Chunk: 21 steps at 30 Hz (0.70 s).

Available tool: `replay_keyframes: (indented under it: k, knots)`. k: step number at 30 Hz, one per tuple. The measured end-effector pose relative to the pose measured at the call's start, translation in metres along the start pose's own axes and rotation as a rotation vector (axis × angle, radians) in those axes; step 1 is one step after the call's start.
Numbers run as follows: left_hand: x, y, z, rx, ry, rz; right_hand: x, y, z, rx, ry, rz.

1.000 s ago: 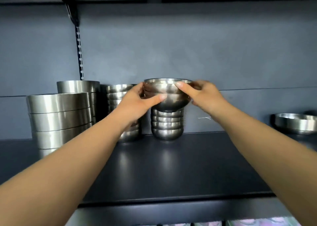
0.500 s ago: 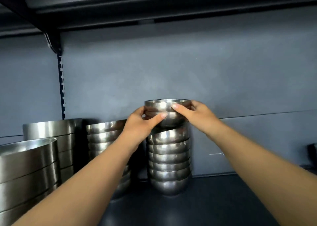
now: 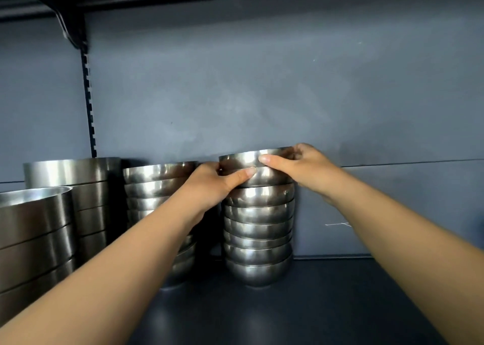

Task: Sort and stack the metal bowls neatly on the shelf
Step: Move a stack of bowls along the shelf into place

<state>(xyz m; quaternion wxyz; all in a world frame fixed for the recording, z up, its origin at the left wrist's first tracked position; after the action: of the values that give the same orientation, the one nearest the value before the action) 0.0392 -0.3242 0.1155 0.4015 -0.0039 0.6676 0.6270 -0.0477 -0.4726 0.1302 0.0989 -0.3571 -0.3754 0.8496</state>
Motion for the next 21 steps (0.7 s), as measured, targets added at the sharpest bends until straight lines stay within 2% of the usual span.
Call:
replay_keyframes:
  k: [5, 9, 13, 16, 21]
  knots:
    - [0.006, -0.002, 0.000, -0.029, -0.006, 0.024, 0.006, 0.004, -0.004, -0.006, -0.026, -0.014]
    - [0.010, -0.009, 0.001, 0.050, -0.017, 0.076, 0.010, 0.014, -0.013, -0.089, -0.022, -0.049]
    - [0.015, -0.012, -0.001, 0.109, -0.038, 0.049, 0.013, 0.019, -0.018, -0.162, -0.037, -0.075]
    - [0.018, -0.012, -0.002, 0.132, 0.033, 0.032, 0.016, 0.015, -0.015, -0.172, -0.045, -0.092]
    - [0.039, 0.002, 0.005, -0.158, 0.174, -0.141, 0.024, 0.013, 0.007, 0.012, 0.124, -0.047]
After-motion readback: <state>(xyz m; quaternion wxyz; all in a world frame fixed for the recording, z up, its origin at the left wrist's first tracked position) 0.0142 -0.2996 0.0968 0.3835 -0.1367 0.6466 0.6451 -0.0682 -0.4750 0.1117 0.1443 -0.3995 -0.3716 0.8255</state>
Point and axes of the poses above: each hand's wrist, its own x-axis away from the middle knuckle, its own z-axis out of the back of the hand, y = z × x, the point moved 2 cm from there along -x, towards the middle knuckle, and after that the axes turned 12 degrees about x, right-handed, at the moved point
